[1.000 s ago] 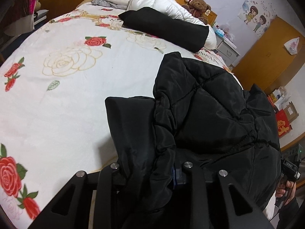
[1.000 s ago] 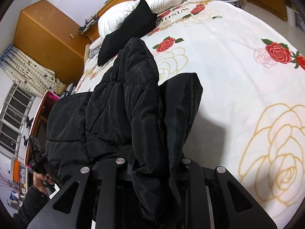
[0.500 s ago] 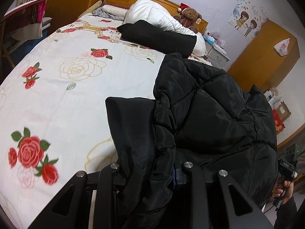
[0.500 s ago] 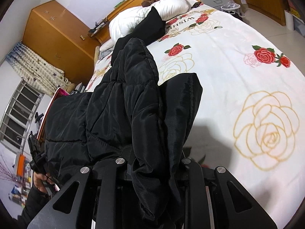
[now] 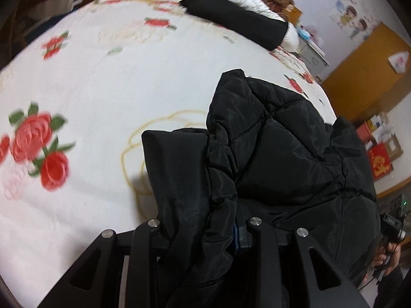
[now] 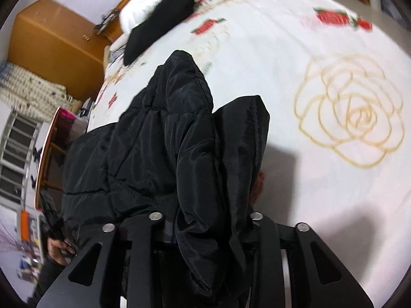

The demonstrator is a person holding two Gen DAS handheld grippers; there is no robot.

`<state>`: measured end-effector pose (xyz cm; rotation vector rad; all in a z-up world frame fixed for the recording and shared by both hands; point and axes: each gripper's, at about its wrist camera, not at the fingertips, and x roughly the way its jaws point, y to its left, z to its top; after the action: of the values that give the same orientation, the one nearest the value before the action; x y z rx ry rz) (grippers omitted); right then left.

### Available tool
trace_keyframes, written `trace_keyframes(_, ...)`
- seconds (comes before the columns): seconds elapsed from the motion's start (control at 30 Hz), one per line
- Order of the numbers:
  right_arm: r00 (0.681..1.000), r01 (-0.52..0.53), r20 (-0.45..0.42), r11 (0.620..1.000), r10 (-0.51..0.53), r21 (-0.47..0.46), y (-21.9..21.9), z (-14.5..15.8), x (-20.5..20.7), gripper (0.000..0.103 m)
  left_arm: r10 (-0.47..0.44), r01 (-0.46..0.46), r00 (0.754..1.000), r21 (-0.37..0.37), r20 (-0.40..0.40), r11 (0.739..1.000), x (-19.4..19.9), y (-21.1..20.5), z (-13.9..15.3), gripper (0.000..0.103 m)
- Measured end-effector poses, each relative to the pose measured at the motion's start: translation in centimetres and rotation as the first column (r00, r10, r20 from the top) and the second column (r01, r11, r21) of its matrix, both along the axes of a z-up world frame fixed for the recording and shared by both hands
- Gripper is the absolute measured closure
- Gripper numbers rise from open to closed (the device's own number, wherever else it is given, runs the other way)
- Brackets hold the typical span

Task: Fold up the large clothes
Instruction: 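Lower the folded layer onto the bundle and press it flat with both grippers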

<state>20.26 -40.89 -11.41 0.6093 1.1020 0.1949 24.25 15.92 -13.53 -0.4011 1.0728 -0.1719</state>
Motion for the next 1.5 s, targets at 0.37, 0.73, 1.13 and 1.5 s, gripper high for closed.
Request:
trace_keyframes(0.37,0.999,0.035,0.031,0.991,-0.031,-0.127,-0.5,3.9,-1.0,0.043,0.047,-0.048,0.999,0.056,0.010,0.997,-2.3,1.4,2.5,0.053)
trace_keyframes(0.73,0.953,-0.018,0.281,0.952,0.108,-0.305,8.3,10.1,-2.3,0.043,-0.055,0.019,0.964,0.141,0.259,0.990,-3.9,-5.6,11.1,0.054)
trace_keyframes(1.13,0.968,0.001,0.231,0.910,0.104,-0.415,10.8,2.1,2.1,0.042,-0.141,0.085,0.965,0.245,0.222,0.966,0.4,-14.8,3.2,0.052)
trace_keyframes(1.5,0.975,0.004,0.200,0.896,0.095,-0.445,11.4,2.1,2.4,0.041,-0.105,0.056,0.979,0.268,0.174,0.962,0.7,-14.3,3.4,0.053)
